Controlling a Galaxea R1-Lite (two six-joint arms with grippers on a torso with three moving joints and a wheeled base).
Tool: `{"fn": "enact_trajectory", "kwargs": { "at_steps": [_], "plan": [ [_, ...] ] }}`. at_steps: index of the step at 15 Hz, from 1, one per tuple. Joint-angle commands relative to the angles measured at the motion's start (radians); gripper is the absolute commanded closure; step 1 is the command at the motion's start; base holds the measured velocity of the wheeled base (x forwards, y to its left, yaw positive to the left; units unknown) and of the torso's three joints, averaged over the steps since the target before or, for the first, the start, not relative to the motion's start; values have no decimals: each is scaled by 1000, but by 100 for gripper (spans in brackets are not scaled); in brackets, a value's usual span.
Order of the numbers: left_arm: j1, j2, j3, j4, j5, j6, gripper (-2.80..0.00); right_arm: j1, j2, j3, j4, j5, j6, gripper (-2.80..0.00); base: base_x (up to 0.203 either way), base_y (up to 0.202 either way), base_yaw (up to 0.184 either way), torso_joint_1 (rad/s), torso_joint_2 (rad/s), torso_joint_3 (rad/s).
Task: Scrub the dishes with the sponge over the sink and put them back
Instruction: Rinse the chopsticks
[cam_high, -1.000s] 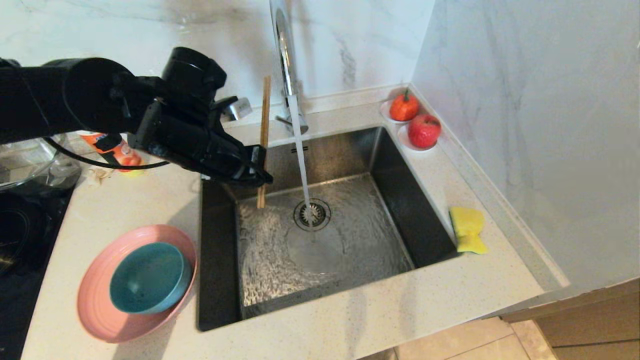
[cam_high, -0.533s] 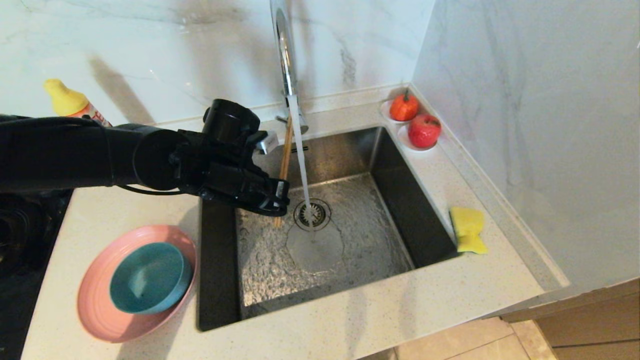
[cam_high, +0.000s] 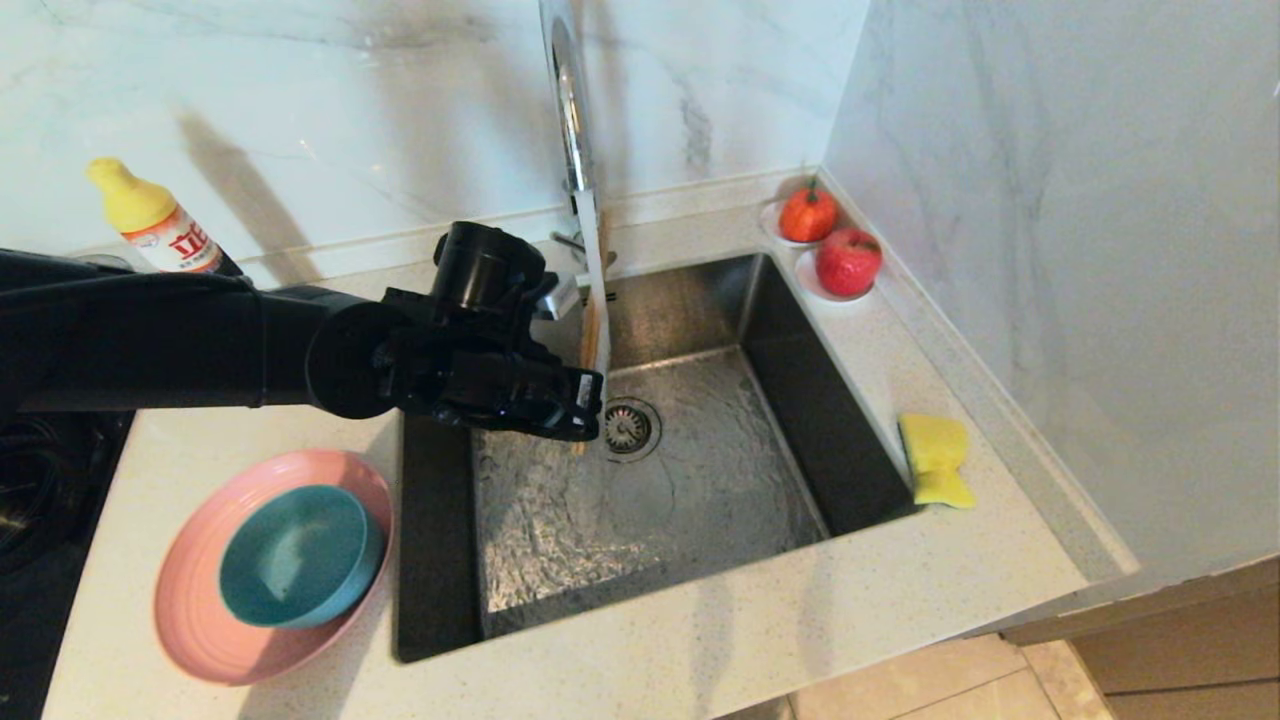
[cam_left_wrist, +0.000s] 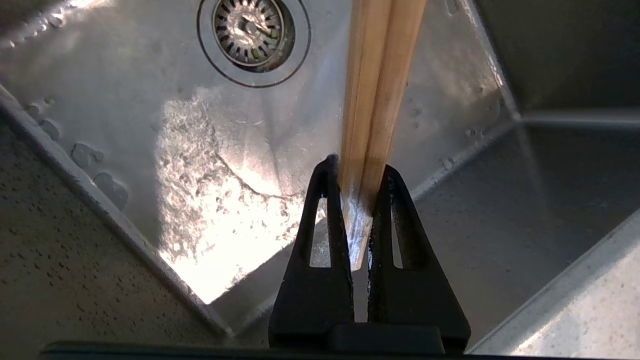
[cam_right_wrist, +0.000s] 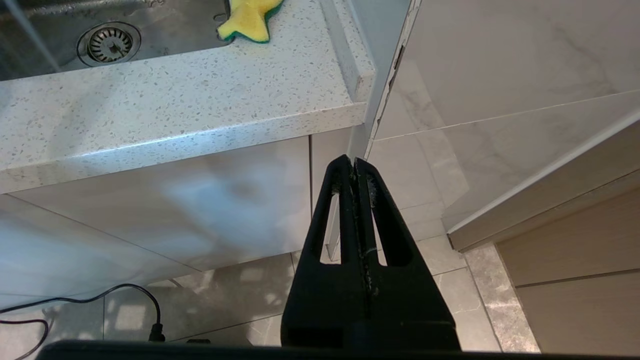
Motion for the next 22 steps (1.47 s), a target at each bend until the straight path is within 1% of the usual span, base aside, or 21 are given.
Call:
{"fn": "enact_trajectory", "kwargs": {
  "at_steps": [1, 3, 4, 5, 7, 9, 13, 16, 22],
  "plan": [
    [-1, -8, 13, 0, 0, -2, 0, 0, 0, 0, 0, 0, 0, 0, 0, 0, 0, 0, 0, 0],
    [-1, -31, 57, -8, -3, -3, 0, 0, 0, 0, 0, 0, 0, 0, 0, 0, 0, 0, 0, 0],
    [-1, -41, 92, -30, -2, -6, 0, 0, 0, 0, 0, 0, 0, 0, 0, 0, 0, 0, 0, 0],
    [-2, -46, 134, -75, -2, -7, 0, 0, 0, 0, 0, 0, 0, 0, 0, 0, 0, 0, 0, 0],
    [-6, -57, 229, -199, 2, -5, 0, 0, 0, 0, 0, 0, 0, 0, 0, 0, 0, 0, 0, 0],
    [-10, -82, 313, -282, 3, -1, 0, 0, 0, 0, 0, 0, 0, 0, 0, 0, 0, 0, 0, 0],
    [-25, -111, 375, -298, 1, 24, 0, 0, 0, 0, 0, 0, 0, 0, 0, 0, 0, 0, 0, 0],
    [-39, -114, 390, -297, 1, 26, 0, 0, 0, 0, 0, 0, 0, 0, 0, 0, 0, 0, 0, 0],
    [-41, -117, 402, -302, 3, 24, 0, 0, 0, 0, 0, 0, 0, 0, 0, 0, 0, 0, 0, 0]
  ]
}}
